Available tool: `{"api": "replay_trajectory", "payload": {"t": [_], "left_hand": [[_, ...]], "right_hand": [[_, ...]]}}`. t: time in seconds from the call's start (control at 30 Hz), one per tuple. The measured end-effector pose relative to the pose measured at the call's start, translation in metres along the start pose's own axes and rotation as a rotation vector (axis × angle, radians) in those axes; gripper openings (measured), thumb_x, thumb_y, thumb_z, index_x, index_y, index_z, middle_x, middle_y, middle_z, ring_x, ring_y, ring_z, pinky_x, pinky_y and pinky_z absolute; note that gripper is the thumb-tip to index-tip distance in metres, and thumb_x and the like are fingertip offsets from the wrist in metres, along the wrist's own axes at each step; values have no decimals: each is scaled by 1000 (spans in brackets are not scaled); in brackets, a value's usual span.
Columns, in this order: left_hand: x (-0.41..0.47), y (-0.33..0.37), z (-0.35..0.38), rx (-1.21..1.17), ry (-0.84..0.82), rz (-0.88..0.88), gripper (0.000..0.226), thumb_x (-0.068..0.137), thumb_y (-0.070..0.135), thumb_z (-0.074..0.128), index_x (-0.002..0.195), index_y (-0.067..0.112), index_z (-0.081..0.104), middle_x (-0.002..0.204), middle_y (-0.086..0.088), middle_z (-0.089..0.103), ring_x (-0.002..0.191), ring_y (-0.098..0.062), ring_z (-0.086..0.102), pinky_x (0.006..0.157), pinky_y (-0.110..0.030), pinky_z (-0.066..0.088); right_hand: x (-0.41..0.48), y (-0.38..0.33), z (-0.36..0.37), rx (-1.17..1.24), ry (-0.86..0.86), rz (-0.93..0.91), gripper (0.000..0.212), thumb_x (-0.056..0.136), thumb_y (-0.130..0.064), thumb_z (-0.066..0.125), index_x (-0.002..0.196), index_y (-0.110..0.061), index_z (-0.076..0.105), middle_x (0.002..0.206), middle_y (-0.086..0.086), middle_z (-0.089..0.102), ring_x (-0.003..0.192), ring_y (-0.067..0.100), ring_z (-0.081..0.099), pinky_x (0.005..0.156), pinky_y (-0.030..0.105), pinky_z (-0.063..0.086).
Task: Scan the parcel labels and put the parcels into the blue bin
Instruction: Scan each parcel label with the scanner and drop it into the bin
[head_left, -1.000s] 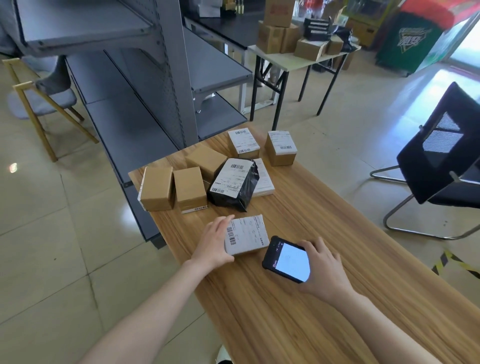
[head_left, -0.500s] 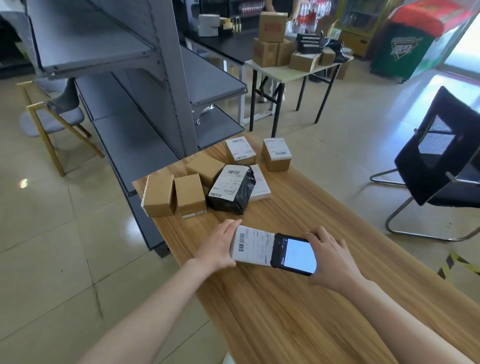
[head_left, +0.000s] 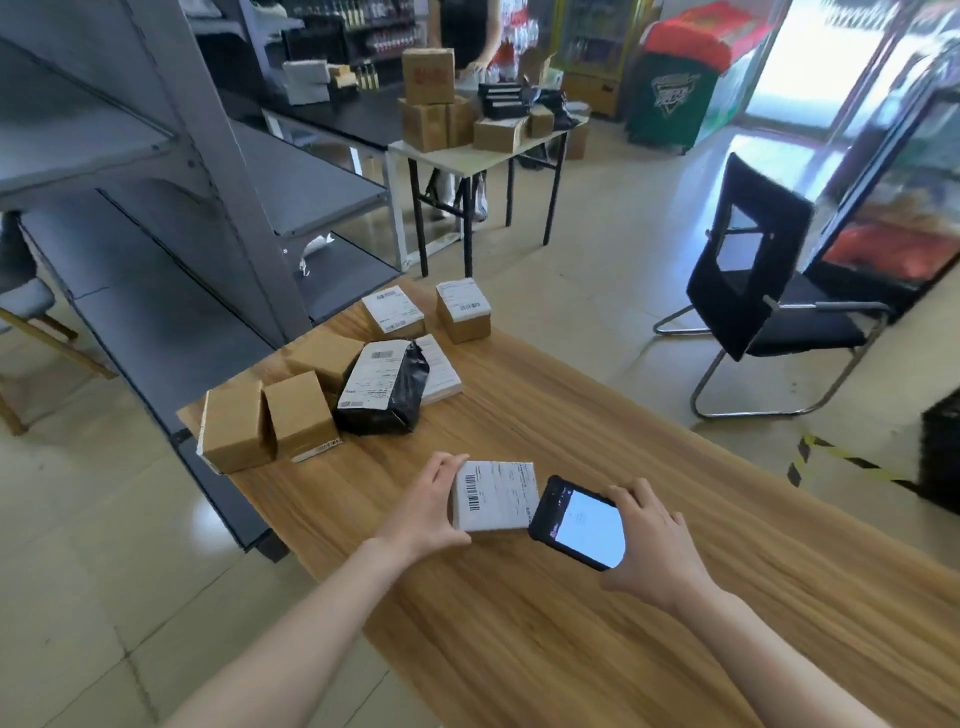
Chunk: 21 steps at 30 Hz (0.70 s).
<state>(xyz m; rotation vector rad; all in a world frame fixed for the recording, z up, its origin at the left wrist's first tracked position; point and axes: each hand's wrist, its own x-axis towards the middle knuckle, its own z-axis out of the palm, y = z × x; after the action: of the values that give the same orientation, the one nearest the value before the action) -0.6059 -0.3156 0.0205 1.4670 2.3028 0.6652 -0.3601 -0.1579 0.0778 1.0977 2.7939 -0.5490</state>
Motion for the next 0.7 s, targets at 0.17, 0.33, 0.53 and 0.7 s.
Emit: {"api": "replay_trajectory", "payload": {"t": [0.17, 0.33, 0.53, 0.7], "left_hand": [[39, 63, 43, -6, -133, 135, 103, 62, 38, 83, 148, 21, 29, 129, 4, 33, 112, -15, 49, 93, -32, 49], [71, 155, 107, -14, -291, 335, 101, 62, 42, 83, 147, 27, 31, 136, 3, 32, 117, -22, 51, 96, -35, 46], [37, 269, 187, -111, -456, 574, 98, 57, 52, 79, 141, 38, 32, 124, 17, 31, 103, -10, 54, 83, -25, 44], [-27, 357, 241, -74, -618, 817, 100, 56, 64, 73, 142, 35, 30, 121, 15, 31, 101, -14, 57, 77, -26, 45]], "right_hand": [[-64, 58, 3, 158, 110, 294, 102, 54, -40, 82, 143, -25, 33, 131, -11, 33, 112, 12, 47, 91, 30, 35], [-151, 114, 13, 344, 307, 646, 94, 52, -31, 82, 137, -24, 41, 122, -12, 34, 107, 10, 47, 89, 30, 32], [-279, 143, 51, 584, 587, 1114, 86, 51, -24, 82, 129, -23, 46, 113, -14, 31, 95, 8, 47, 57, 15, 39], [-390, 142, 79, 583, 682, 1378, 87, 53, -29, 81, 130, -23, 42, 113, -13, 31, 92, 10, 49, 66, 27, 51]]}}
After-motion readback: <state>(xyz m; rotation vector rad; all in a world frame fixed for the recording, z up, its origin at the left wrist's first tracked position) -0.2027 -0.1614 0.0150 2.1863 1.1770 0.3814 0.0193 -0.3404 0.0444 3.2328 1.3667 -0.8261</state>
